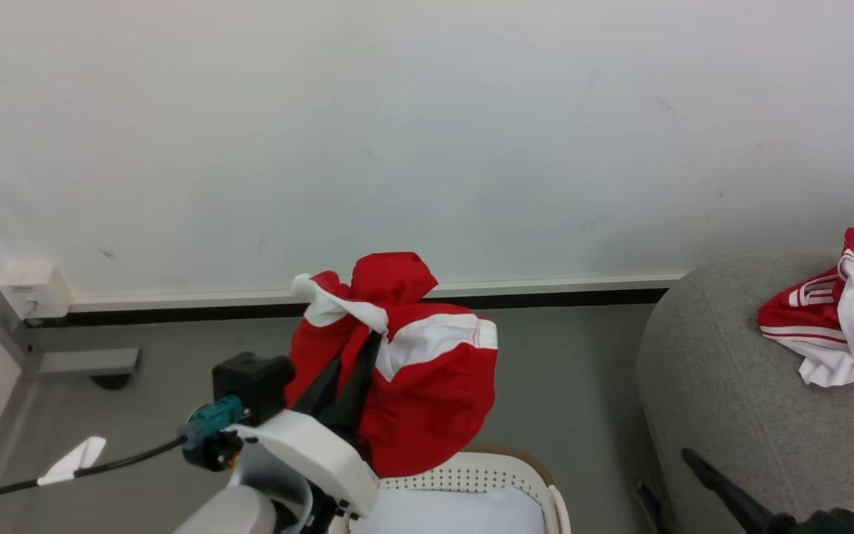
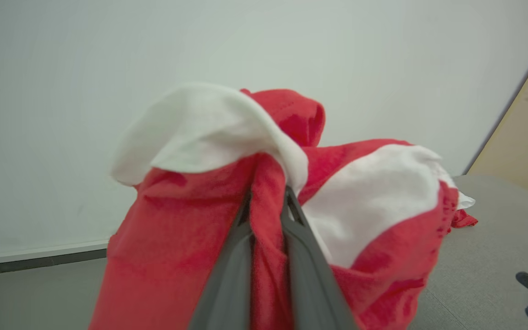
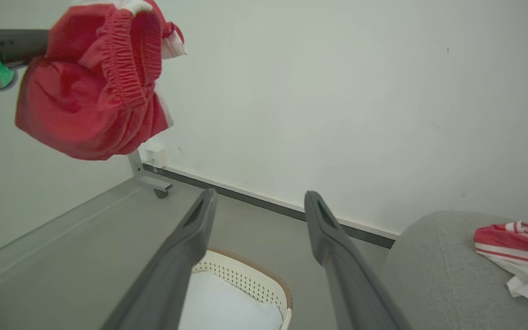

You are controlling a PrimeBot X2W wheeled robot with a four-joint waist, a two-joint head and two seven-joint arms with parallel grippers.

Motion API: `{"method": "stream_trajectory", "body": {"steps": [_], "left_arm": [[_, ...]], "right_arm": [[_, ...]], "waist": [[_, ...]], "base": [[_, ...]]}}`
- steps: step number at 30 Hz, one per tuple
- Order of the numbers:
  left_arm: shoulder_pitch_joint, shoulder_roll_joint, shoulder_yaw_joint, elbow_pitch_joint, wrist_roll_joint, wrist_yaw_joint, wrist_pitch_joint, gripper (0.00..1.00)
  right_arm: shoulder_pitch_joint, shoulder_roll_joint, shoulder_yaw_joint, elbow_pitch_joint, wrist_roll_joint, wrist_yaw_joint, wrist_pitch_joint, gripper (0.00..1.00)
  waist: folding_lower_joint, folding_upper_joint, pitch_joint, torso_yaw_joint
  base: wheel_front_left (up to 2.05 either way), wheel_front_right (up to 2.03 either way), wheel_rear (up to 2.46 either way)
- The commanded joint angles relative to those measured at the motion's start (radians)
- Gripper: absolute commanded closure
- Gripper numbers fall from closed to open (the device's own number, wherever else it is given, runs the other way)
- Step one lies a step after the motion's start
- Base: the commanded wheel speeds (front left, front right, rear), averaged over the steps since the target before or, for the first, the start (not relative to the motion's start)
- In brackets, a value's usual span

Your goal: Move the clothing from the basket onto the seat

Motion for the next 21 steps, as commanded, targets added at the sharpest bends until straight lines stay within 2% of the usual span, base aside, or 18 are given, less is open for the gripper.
{"method": "stream_trajectory", "body": {"steps": [1,4,9,21], "left_arm": [[-0.015,0.001,-0.002,-0.011,0.014,0.000,0.005,1.00],[-0.024,-0.009,-0.014,-0.021,0.015,-0.007,0.012,1.00],[-0.041,-0.029,-0.038,-0.010,0.017,-0.020,0.021,1.00],[-0.070,-0.069,-0.086,0.023,0.024,-0.045,0.031,1.00]], "right_arm": [[-0.050,-0.035,0.062,-0.012,0.035,-0.002,0.018,0.00],[-0.144,-0.079,0.183,-0.017,0.088,-0.002,0.043,0.00],[-0.311,-0.111,0.391,0.009,0.166,-0.002,0.063,0.00],[-0.565,-0.048,0.646,0.175,0.270,-0.002,-0.006,0.00]], "waist": [[0.0001,-0.0001,0.004,0.005],[0.0001,-0.0001,0.010,0.014],[0.0001,-0.0001,0.014,0.035],[0.0001,-0.0001,0.017,0.072]], "base": [[0.00,0.00,0.00],[0.00,0.00,0.00],[0.00,0.00,0.00],[0.00,0.00,0.00]]}}
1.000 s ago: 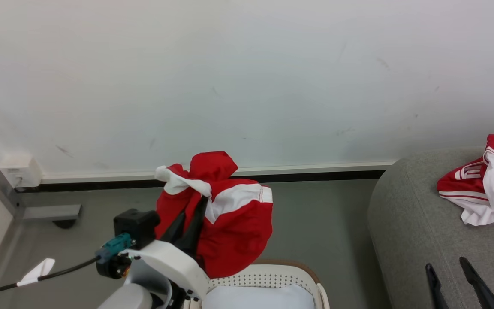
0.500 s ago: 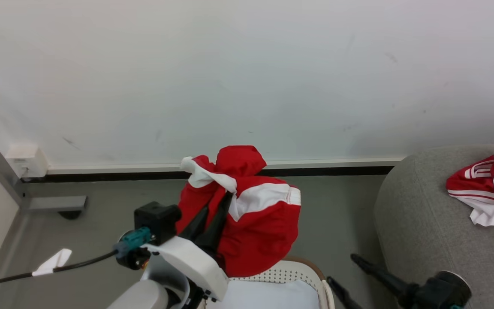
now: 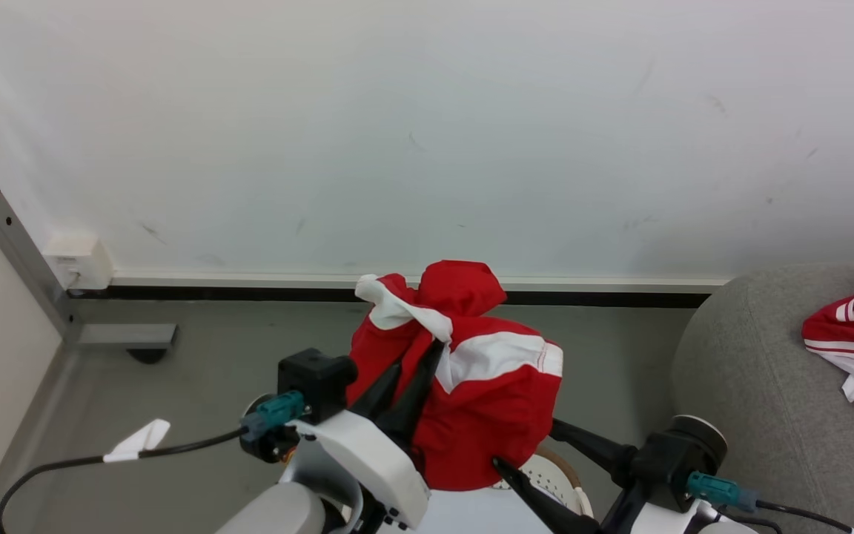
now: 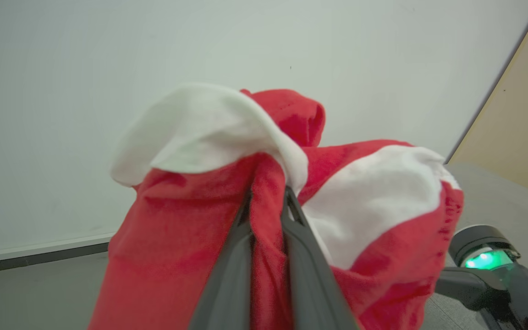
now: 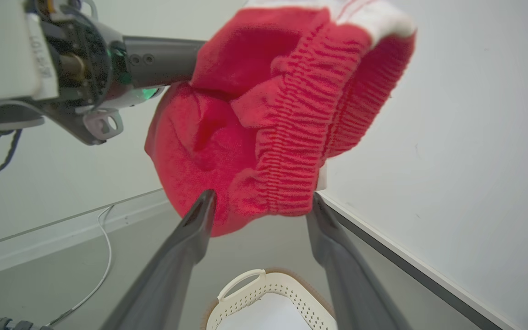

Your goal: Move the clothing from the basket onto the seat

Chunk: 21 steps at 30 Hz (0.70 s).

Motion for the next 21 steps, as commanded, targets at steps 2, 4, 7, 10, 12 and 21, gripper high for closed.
{"method": "stream_trajectory", "body": {"steps": [2,4,7,10,12,21], "left_arm": [[-0.013,-0.007,-0.009,0.005,0.012,-0.007,0.005,1.00],[-0.016,-0.010,-0.013,0.009,0.013,-0.009,0.006,1.00],[-0.015,-0.015,-0.017,0.014,0.013,-0.007,0.004,1.00],[-0.014,-0.016,-0.020,0.018,0.011,-0.007,0.001,1.00],[-0.013,-0.016,-0.022,0.021,0.009,-0.008,0.003,1.00],[-0.006,-0.008,-0.013,0.041,0.003,0.007,-0.003,0.00]], "right_arm": [[-0.049,0.025,0.039,0.040,0.023,-0.002,-0.021,0.00],[-0.075,0.048,0.063,0.073,0.032,-0.002,-0.031,0.00],[-0.109,0.082,0.087,0.134,0.046,-0.002,-0.043,0.55],[-0.129,0.119,0.108,0.178,0.083,-0.002,-0.054,1.00],[-0.142,0.131,0.106,0.194,0.106,-0.002,-0.060,1.00],[-0.122,0.120,0.006,0.174,0.189,-0.002,-0.069,1.00]], "waist": [[0.0000,-0.0001,0.002,0.000],[0.0000,-0.0001,0.004,-0.001],[0.0000,-0.0001,0.006,-0.007],[0.0000,-0.0001,0.007,-0.009],[0.0000,-0.0001,0.008,-0.010],[0.0000,-0.0001,0.016,-0.024]], "base": [[0.00,0.00,0.00],[0.00,0.00,0.00],[0.00,0.00,0.00],[0.00,0.00,0.00],[0.00,0.00,0.00],[0.00,0.00,0.00]]}}
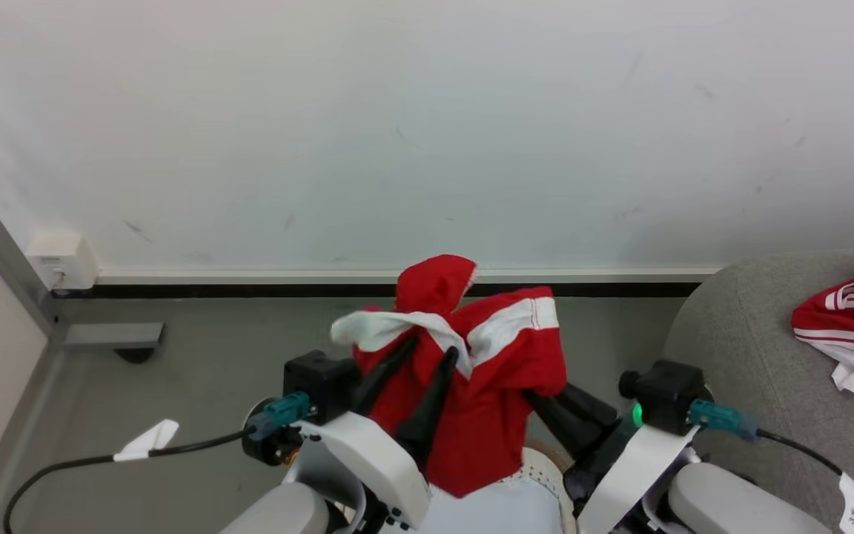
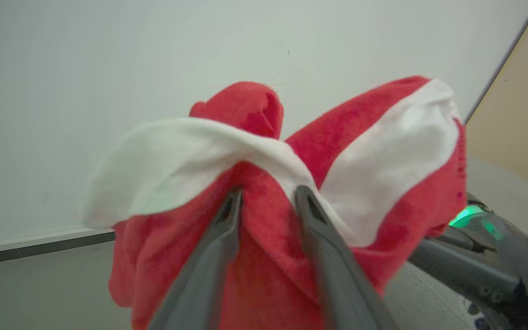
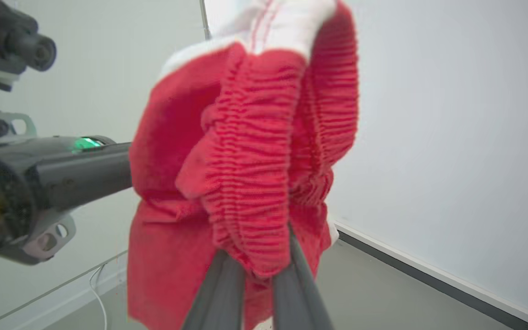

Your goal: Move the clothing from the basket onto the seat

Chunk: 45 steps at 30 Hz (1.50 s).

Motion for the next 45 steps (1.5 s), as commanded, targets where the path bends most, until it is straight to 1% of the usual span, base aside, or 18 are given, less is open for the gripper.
{"method": "stream_trajectory", "body": {"steps": [1,7,8,11,17,18,22,23,26,29,32,35,37,41,45], "left_arm": [[0.006,0.006,0.005,0.008,0.001,0.003,-0.002,0.00],[0.006,-0.001,-0.011,0.017,0.011,-0.003,-0.008,0.00],[0.006,-0.001,-0.011,0.017,0.011,-0.003,-0.008,0.00],[0.000,-0.010,-0.024,0.024,0.017,-0.007,-0.013,0.00],[-0.007,-0.034,-0.053,0.047,0.030,-0.018,-0.026,0.00],[-0.010,-0.043,-0.059,0.051,0.030,-0.022,-0.033,0.00],[-0.025,-0.054,-0.067,0.062,0.036,-0.028,-0.043,0.00],[-0.025,-0.054,-0.067,0.062,0.036,-0.028,-0.043,0.00],[-0.041,-0.062,-0.072,0.065,0.044,-0.030,-0.046,0.00],[-0.067,-0.069,-0.078,0.062,0.058,-0.034,-0.044,0.00],[-0.098,-0.076,-0.088,0.062,0.071,-0.043,-0.039,0.00],[-0.146,-0.087,-0.100,0.064,0.095,-0.048,-0.027,0.00],[-0.176,-0.093,-0.110,0.065,0.103,-0.059,-0.020,0.00],[-0.245,-0.094,-0.125,0.061,0.135,-0.079,0.001,0.00],[-0.318,-0.093,-0.136,0.043,0.163,-0.094,0.023,0.00]], "right_arm": [[0.017,-0.020,-0.043,-0.019,0.011,-0.002,-0.005,1.00],[0.045,-0.095,-0.175,-0.071,-0.006,-0.002,-0.005,1.00],[0.045,-0.095,-0.175,-0.071,-0.006,-0.002,-0.005,1.00],[0.059,-0.146,-0.241,-0.094,-0.015,-0.002,-0.005,1.00],[0.089,-0.231,-0.360,-0.129,-0.033,-0.002,-0.005,1.00],[0.098,-0.248,-0.391,-0.142,-0.037,-0.002,-0.005,1.00],[0.121,-0.278,-0.448,-0.168,-0.044,-0.002,-0.005,1.00],[0.121,-0.278,-0.448,-0.168,-0.044,-0.002,-0.005,1.00],[0.135,-0.280,-0.498,-0.188,-0.048,-0.002,-0.005,1.00],[0.152,-0.277,-0.551,-0.212,-0.049,-0.002,-0.004,1.00],[0.164,-0.268,-0.610,-0.222,-0.056,-0.002,-0.002,1.00],[0.157,-0.260,-0.682,-0.225,-0.088,-0.002,-0.002,1.00],[0.129,-0.242,-0.728,-0.223,-0.115,-0.002,0.002,1.00],[0.041,-0.214,-0.855,-0.203,-0.182,-0.002,0.020,1.00],[-0.111,-0.196,-1.018,-0.157,-0.238,-0.002,0.055,1.00]], "waist": [[0.0000,0.0000,0.004,-0.008],[0.0000,0.0000,0.014,-0.045],[0.0000,0.0000,0.014,-0.045],[0.0000,0.0000,0.020,-0.078],[0.0000,0.0000,0.041,-0.180],[0.0000,0.0000,0.050,-0.221],[0.0000,0.0000,0.074,-0.309],[0.0000,0.0000,0.074,-0.309],[0.0000,0.0000,0.099,-0.370],[0.0000,0.0000,0.138,-0.412],[0.0000,0.0000,0.183,-0.425],[0.0000,0.0000,0.245,-0.419],[0.0000,0.0000,0.289,-0.410],[0.0000,0.0000,0.388,-0.385],[0.0000,0.0000,0.491,-0.354]], "base": [[0.00,0.00,0.00],[0.00,0.00,0.00],[0.00,0.00,0.00],[0.00,0.00,0.00],[0.00,0.00,0.00],[0.00,0.00,0.00],[0.00,0.00,0.00],[0.00,0.00,0.00],[0.00,0.00,0.00],[0.00,0.00,0.00],[0.00,0.00,0.00],[0.00,0.00,0.00],[0.00,0.00,0.00],[0.00,0.00,0.00],[0.00,0.00,0.00]]}}
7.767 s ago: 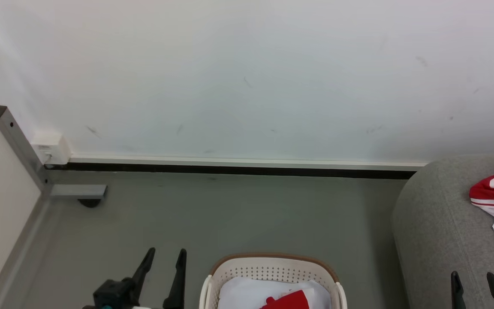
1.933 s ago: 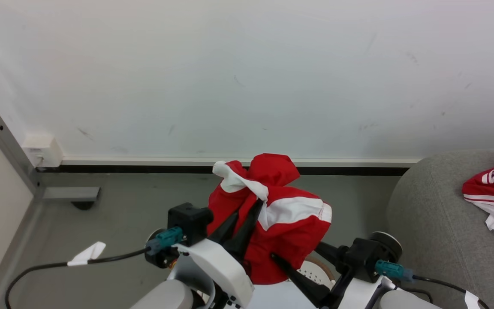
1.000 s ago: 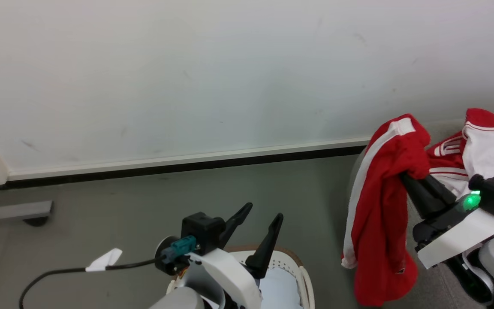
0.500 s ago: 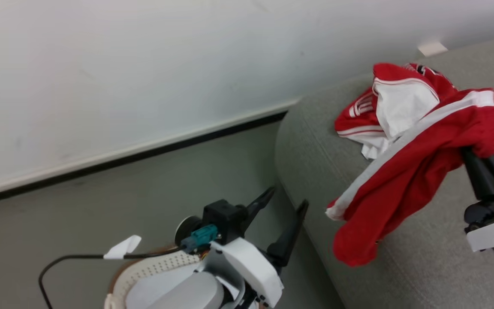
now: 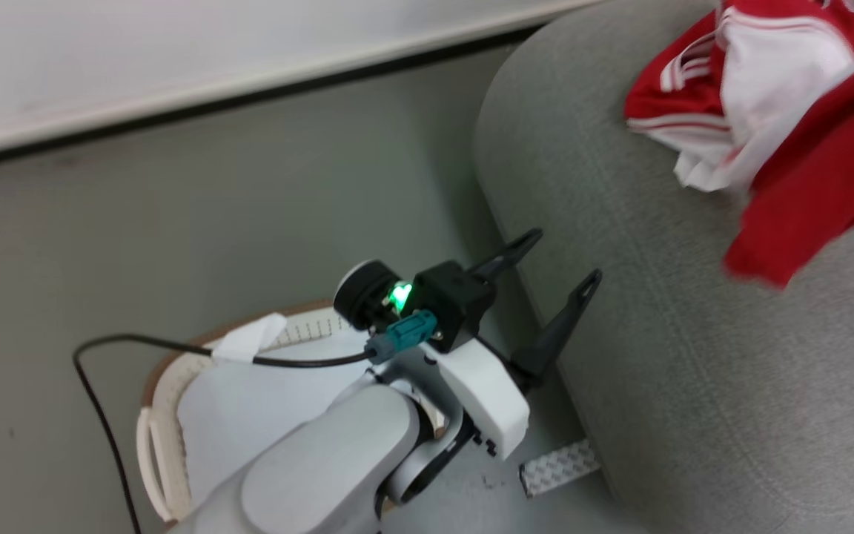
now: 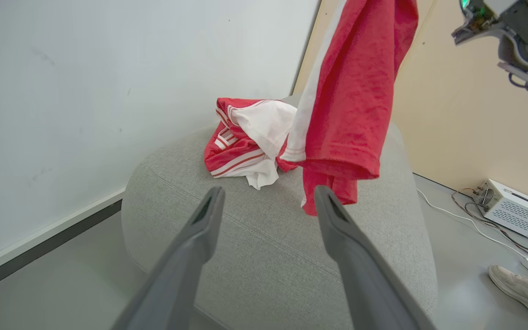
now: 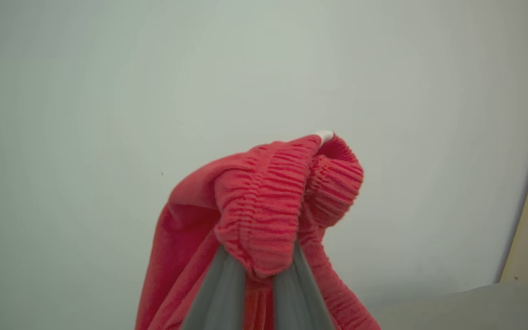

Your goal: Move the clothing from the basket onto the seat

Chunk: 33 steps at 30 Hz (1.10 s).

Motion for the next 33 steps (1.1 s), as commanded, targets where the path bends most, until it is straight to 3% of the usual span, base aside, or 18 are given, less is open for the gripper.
{"method": "stream_trajectory", "body": {"steps": [1,5,10,14,18,19,20,21,27,33], "left_arm": [[-0.038,0.004,-0.001,-0.012,0.016,-0.007,0.010,0.00],[-0.106,0.002,-0.010,-0.033,0.044,-0.025,0.030,0.00],[-0.155,-0.003,-0.011,-0.051,0.071,-0.017,0.028,0.00],[-0.161,-0.014,-0.015,-0.058,0.074,-0.012,0.020,0.00],[-0.145,-0.003,-0.012,-0.051,0.069,-0.004,0.013,0.00],[-0.141,0.002,-0.010,-0.048,0.066,-0.003,0.011,0.00],[-0.139,0.006,-0.008,-0.047,0.065,-0.001,0.007,0.00],[-0.134,0.010,-0.005,-0.045,0.064,0.000,0.004,0.00],[-0.104,0.035,0.015,-0.030,0.045,0.017,-0.019,0.00],[-0.045,0.047,0.062,0.004,0.012,0.053,-0.072,0.00]], "right_arm": [[-0.079,-0.002,-0.067,0.025,-0.029,-0.002,0.019,1.00],[-0.254,-0.024,-0.211,0.108,-0.108,-0.002,0.083,1.00],[-0.402,-0.041,-0.351,0.269,-0.241,-0.002,0.103,1.00],[-0.416,-0.043,-0.435,0.422,-0.364,-0.002,0.063,1.00],[-0.372,0.002,-0.554,0.579,-0.481,-0.002,0.007,1.00],[-0.368,0.013,-0.576,0.607,-0.502,-0.002,-0.006,0.82],[-0.365,0.027,-0.591,0.633,-0.520,-0.002,-0.016,0.12],[-0.361,0.042,-0.599,0.653,-0.532,-0.002,-0.025,0.00],[-0.319,0.107,-0.568,0.709,-0.575,-0.002,-0.052,0.00],[-0.190,0.182,-0.438,0.589,-0.535,-0.002,-0.057,0.00]], "waist": [[-0.0002,-0.0001,0.121,0.046],[-0.0002,-0.0001,0.220,0.089],[-0.0002,-0.0001,0.311,0.143],[-0.0002,-0.0001,0.348,0.184],[-0.0002,-0.0001,0.357,0.205],[-0.0002,-0.0001,0.356,0.206],[-0.0002,-0.0001,0.353,0.206],[-0.0002,-0.0001,0.347,0.203],[-0.0002,-0.0001,0.280,0.177],[-0.0002,-0.0001,0.168,0.160]], "base": [[0.00,0.00,0.00],[0.00,0.00,0.00],[0.00,0.00,0.00],[0.00,0.00,0.00],[0.00,0.00,0.00],[0.00,0.00,0.00],[0.00,0.00,0.00],[0.00,0.00,0.00],[0.00,0.00,0.00],[0.00,0.00,0.00]]}}
